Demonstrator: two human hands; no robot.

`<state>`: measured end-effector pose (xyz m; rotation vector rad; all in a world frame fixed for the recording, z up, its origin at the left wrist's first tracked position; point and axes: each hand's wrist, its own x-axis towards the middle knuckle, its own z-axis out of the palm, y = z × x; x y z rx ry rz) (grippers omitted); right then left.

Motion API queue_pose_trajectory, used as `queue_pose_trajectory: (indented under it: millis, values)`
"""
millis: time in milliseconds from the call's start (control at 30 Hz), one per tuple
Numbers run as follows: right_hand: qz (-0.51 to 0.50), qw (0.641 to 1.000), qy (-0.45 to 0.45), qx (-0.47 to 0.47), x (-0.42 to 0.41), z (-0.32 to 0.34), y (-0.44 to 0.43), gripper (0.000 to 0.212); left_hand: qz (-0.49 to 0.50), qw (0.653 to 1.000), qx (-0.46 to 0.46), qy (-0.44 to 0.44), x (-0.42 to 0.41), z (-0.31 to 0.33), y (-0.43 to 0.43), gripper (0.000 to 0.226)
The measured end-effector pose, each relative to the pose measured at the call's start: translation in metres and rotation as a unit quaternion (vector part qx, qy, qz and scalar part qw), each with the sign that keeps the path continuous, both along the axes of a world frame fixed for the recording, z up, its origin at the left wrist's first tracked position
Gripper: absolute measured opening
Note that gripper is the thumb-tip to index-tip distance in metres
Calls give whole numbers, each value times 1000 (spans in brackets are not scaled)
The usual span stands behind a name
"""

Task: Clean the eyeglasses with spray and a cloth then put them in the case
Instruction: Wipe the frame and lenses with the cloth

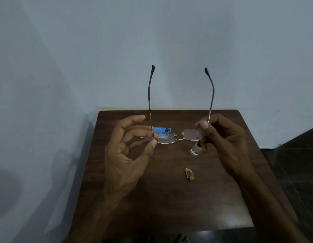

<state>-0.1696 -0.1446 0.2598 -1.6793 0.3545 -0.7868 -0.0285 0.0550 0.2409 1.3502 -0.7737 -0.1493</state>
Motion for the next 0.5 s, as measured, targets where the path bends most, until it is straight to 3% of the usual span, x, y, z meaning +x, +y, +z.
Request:
queue_pose_trajectory:
  millis: [67,233,400,500]
  values:
    - [-24,998,-8,-50,2,1,9,14,22,999,-20,38,0,-1,0,49]
    - [-86,986,-21,-142,9,-9,26,13,67,995,-2,70,3,-14,-4,17]
    - [-136,971,-10,-196,12,-29,25,13,23,978,-2,208,7,-29,-14,17]
    - [-146,972,1,-186,11,-40,19,8,7,973,18,228,5,-37,-20,18]
